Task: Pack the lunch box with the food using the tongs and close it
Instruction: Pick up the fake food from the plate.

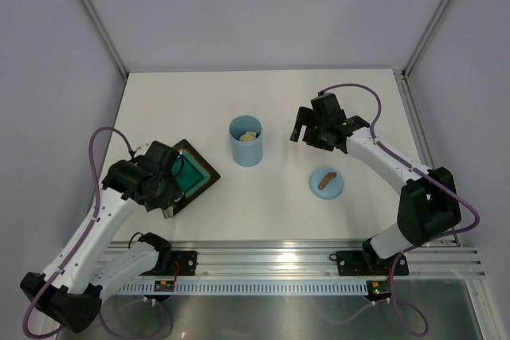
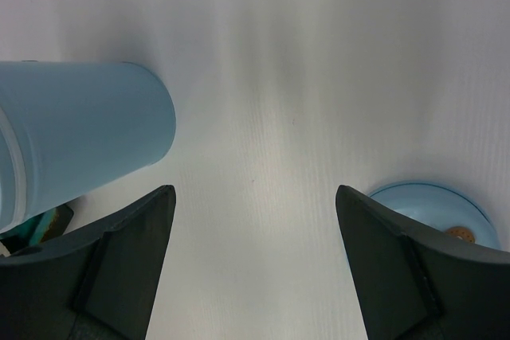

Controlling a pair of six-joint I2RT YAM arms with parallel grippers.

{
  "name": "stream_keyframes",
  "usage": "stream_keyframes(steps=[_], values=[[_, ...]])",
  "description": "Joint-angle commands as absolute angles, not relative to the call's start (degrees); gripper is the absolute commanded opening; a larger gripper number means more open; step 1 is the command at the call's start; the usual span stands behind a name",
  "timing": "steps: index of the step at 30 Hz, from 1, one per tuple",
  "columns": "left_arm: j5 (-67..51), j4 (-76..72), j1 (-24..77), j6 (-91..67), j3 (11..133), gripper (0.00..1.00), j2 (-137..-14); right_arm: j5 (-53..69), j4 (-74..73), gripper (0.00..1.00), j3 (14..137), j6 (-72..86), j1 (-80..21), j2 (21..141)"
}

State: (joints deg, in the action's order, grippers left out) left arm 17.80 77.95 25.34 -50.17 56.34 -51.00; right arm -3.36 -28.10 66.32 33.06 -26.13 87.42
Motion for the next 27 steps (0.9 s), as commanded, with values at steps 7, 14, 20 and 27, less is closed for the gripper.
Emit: stream_keyframes(steps=[7,14,20,27], values=[[16.9,88.6,24.8,-49.5,53.5,0.54,-51.4,-2.5,-26.3,0.89,67.9,33.7,-26.5,88.1],[13.9,88.5,24.8,-49.0,54.0,0.55,-51.9,-1.6,-26.0,0.89,68.2,33.8,-26.5,88.3],[12.8,88.5,24.8,-48.6,55.5,0.54,-51.9,-1.5,-26.0,0.89,68.0,33.9,-26.5,88.2],[10.6,88.0,24.8,-47.5,54.8,0.58,-52.4,-1.6,-25.9,0.89,68.0,33.8,-26.6,88.0]])
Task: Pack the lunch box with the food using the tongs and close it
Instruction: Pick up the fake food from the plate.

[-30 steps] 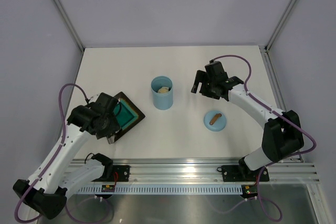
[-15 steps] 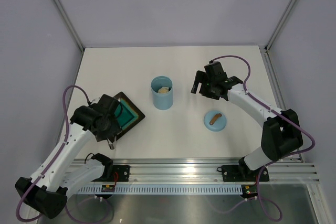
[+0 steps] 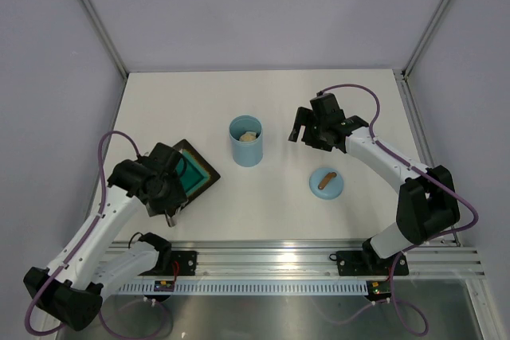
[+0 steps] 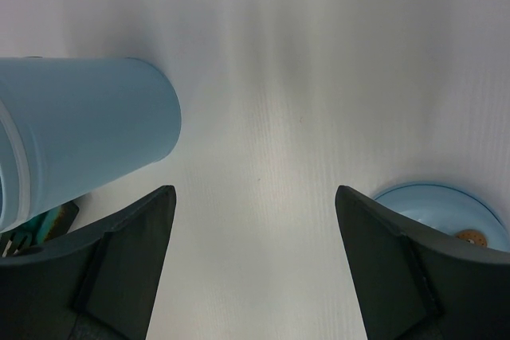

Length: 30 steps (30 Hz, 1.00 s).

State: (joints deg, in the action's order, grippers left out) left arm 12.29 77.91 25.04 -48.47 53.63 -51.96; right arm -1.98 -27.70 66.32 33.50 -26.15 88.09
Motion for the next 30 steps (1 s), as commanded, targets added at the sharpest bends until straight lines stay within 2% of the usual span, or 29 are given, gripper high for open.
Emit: stream_keyframes(steps=[1,8,11,18,19,24,25,27,30], values=[[9.8,87.7,24.8,-47.3,54.3,0.58,-52.4,-1.6,-26.0,0.89,68.0,33.8,-26.5,87.8],[8.6,86.1,24.8,-47.2,53.4,0.58,-52.6,-1.6,-26.0,0.89,68.0,33.8,-26.5,87.8],[8.2,84.9,24.8,-47.5,53.6,0.55,-52.5,-1.6,-26.1,0.89,68.2,33.7,-26.5,87.9],[8.1,83.0,24.8,-47.1,55.9,0.38,-54.0,-1.7,-26.4,0.89,68.4,33.7,-26.6,87.8],[8.4,82.7,24.8,-46.8,56.3,0.31,-54.2,-1.8,-26.4,0.89,68.3,33.6,-26.5,87.8],[10.7,81.2,24.8,-45.5,60.7,0.13,-55.7,-1.8,-26.5,0.89,68.7,33.5,-26.5,87.9],[11.0,80.4,24.8,-44.9,62.4,0.06,-55.9,-1.8,-26.5,0.89,68.8,33.5,-26.5,88.0],[11.7,79.6,24.9,-44.4,64.4,0.01,-56.2,-1.8,-26.6,0.89,68.8,33.5,-26.5,88.0],[12.6,77.8,24.8,-43.0,68.2,0.0,-56.2,-2.1,-26.7,0.89,68.6,33.5,-26.5,87.9]])
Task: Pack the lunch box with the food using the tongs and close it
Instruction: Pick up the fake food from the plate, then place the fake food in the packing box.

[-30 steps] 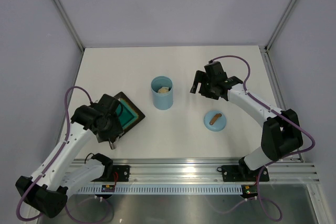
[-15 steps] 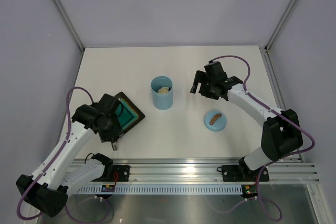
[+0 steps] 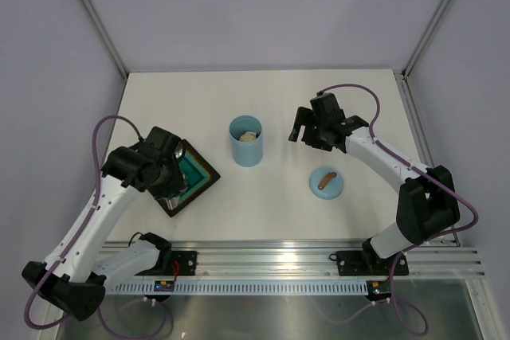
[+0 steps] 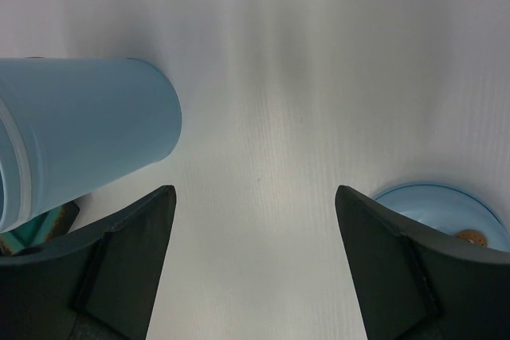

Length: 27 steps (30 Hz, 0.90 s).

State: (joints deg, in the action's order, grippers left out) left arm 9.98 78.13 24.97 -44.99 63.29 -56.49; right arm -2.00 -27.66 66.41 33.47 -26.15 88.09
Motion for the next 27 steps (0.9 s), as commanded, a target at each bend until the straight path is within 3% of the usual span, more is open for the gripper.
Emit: stream_keyframes(steps=[1,11,27], values=[[13.0,77.3,24.8,-42.0,69.0,0.0,-56.3,-2.1,-26.8,0.89,68.6,33.5,-26.6,87.8],[13.8,75.0,24.8,-37.4,78.0,0.0,-58.1,-2.6,-27.0,0.89,68.4,33.6,-26.5,87.9],[-0.8,56.0,29.2,-31.2,88.8,0.0,-63.3,-3.7,-28.2,0.89,68.7,34.1,-26.5,87.2]])
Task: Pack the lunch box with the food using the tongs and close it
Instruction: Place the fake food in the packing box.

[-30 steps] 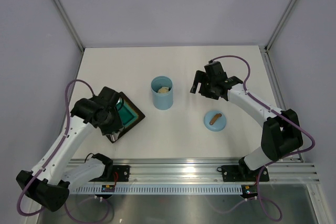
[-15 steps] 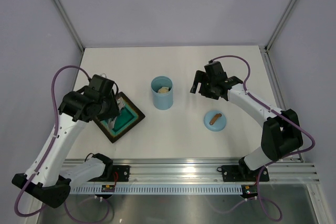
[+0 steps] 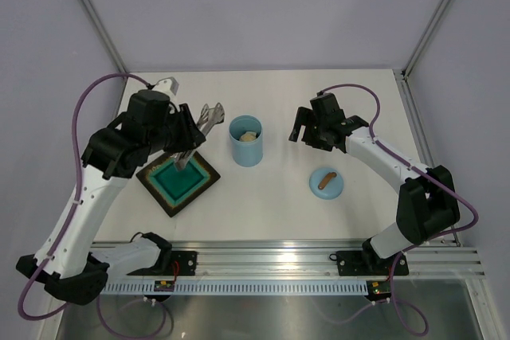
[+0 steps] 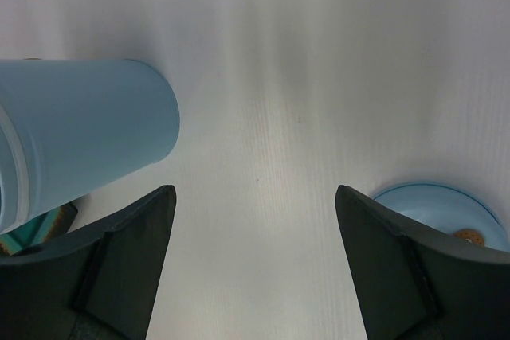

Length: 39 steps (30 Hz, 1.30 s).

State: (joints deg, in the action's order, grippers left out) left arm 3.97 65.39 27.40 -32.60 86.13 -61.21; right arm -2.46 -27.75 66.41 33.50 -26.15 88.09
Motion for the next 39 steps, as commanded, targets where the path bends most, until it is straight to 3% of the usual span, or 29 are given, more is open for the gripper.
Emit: stream_keyframes(steps=[1,15,23,27,36,39], values=[[-1.6,55.1,29.6,-31.3,88.8,0.0,-64.5,-3.8,-28.3,0.89,68.7,34.2,-26.5,87.0],[-3.4,49.0,32.2,-33.0,84.7,0.0,-71.8,-4.7,-29.2,0.89,67.8,34.1,-26.5,85.9],[-4.3,48.9,32.3,-33.4,81.8,0.36,-72.9,-4.9,-29.3,0.89,67.9,33.9,-26.5,86.0],[-4.7,48.7,32.3,-33.5,81.9,0.47,-73.3,-4.8,-29.3,0.89,67.9,33.9,-26.5,85.9],[-4.9,48.1,32.3,-33.5,82.6,0.45,-73.0,-4.9,-29.5,0.89,68.6,33.7,-26.5,86.1],[-4.0,47.5,32.3,-33.2,83.1,0.23,-71.6,-4.9,-29.7,0.89,68.6,33.6,-26.5,86.0]])
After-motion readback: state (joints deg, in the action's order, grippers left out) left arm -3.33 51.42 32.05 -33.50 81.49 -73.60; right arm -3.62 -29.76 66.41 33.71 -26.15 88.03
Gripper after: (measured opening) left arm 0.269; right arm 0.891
